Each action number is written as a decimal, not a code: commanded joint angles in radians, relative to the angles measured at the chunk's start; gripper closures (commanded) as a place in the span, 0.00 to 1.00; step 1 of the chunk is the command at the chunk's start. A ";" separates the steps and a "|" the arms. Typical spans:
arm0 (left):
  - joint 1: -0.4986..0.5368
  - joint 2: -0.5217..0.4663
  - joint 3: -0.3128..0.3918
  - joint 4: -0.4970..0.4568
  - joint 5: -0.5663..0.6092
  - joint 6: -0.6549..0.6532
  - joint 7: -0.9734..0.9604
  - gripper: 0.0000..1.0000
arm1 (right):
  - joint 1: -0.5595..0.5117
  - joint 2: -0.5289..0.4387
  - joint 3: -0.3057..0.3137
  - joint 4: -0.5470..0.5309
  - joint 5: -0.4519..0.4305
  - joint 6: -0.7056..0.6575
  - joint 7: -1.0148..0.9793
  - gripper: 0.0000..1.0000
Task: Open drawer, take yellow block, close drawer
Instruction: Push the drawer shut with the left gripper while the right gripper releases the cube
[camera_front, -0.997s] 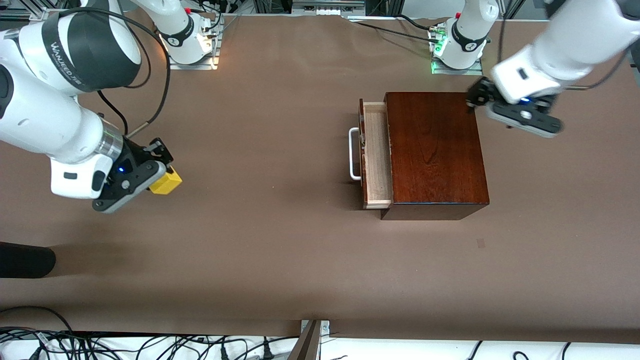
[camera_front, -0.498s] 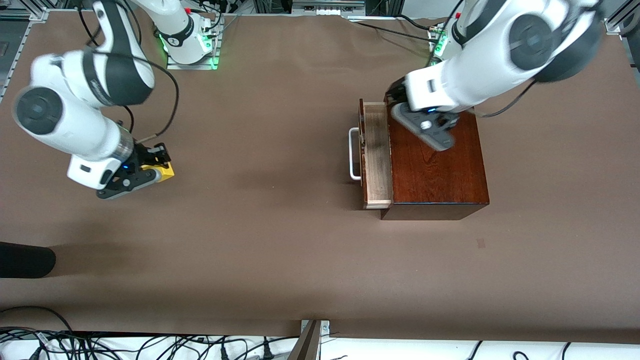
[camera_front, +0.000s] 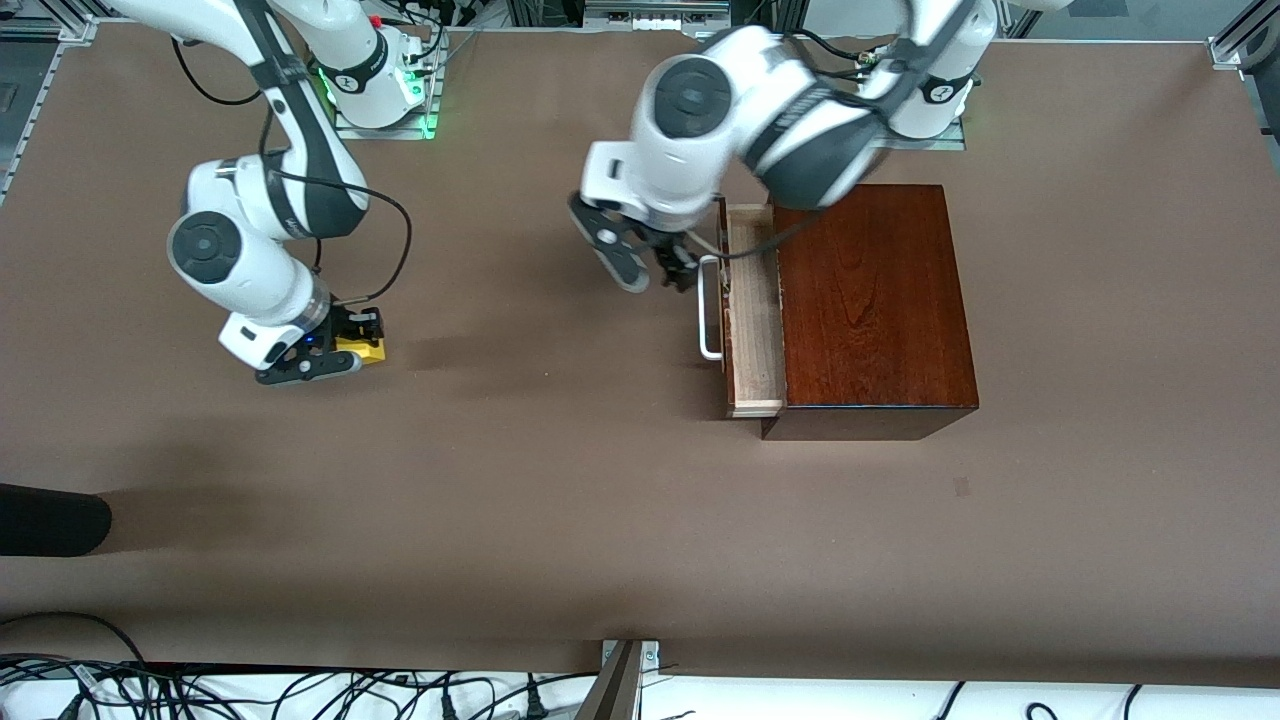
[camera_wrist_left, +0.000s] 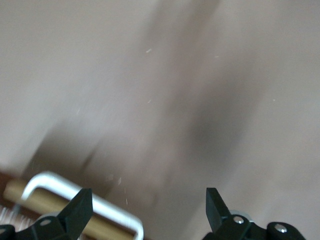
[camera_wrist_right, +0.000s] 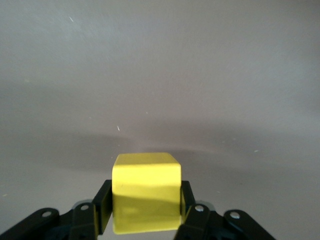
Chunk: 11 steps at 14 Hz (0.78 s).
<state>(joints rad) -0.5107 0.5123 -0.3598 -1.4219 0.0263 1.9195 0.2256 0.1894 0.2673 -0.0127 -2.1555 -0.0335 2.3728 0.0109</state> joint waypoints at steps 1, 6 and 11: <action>0.029 0.115 0.007 0.038 0.011 0.062 0.345 0.00 | -0.031 0.019 0.011 -0.075 -0.011 0.107 0.026 1.00; 0.104 0.143 0.009 -0.053 0.021 0.052 0.639 0.00 | -0.034 0.084 0.008 -0.076 -0.009 0.151 0.026 1.00; 0.133 0.104 0.021 -0.080 0.078 -0.120 0.640 0.00 | -0.034 0.086 0.008 -0.076 -0.011 0.149 0.015 0.00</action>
<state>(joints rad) -0.3967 0.6703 -0.3411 -1.4677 0.0740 1.8833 0.8446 0.1676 0.3512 -0.0134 -2.2243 -0.0335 2.5051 0.0228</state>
